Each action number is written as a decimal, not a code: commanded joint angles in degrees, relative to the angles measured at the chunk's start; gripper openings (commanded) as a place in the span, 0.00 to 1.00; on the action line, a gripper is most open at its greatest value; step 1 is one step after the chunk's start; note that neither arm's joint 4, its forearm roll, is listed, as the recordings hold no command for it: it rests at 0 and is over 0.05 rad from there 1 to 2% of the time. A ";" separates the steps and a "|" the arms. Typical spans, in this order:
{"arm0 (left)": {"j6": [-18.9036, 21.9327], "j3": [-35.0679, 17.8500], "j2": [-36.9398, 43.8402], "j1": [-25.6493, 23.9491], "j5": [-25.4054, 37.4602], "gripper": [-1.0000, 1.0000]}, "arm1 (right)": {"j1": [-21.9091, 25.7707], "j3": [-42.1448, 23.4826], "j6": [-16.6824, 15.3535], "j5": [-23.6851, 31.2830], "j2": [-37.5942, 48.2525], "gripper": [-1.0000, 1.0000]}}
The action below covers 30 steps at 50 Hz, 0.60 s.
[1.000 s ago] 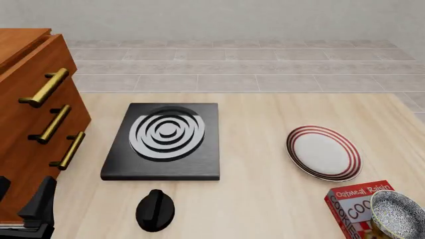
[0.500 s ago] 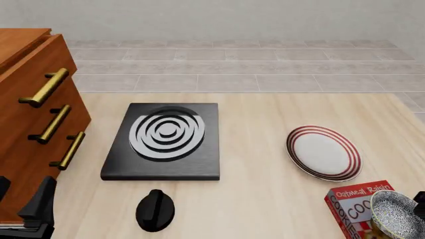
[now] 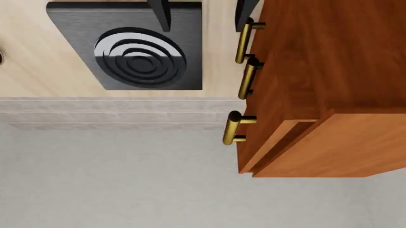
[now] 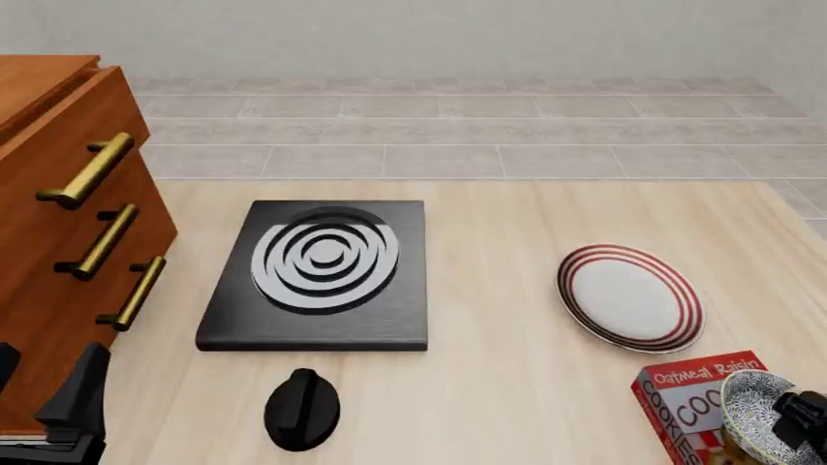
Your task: Pick the akita bowl on the cookies box and place it on the plate.
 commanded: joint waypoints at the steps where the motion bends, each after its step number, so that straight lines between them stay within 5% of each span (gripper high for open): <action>1: 0.00 0.00 0.00 0.00 0.00 1.00 | 1.11 1.32 0.61 -1.44 0.93 1.00; 14: 0.00 0.00 0.00 0.00 0.00 1.00 | 1.00 2.16 0.93 -3.03 1.71 1.00; 15: 0.00 0.00 0.00 0.00 0.00 1.00 | 1.12 2.30 1.53 -2.83 1.43 0.00; 17: 0.00 0.00 0.00 0.00 0.00 1.00 | -1.93 0.37 -0.82 -1.72 0.41 0.00; 21: 0.00 0.00 0.00 0.00 0.00 1.00 | 1.18 1.38 1.61 -0.89 -0.81 0.00; 30: 0.00 0.00 0.00 0.00 0.00 1.00 | -0.13 -0.06 0.24 -0.53 -0.28 0.00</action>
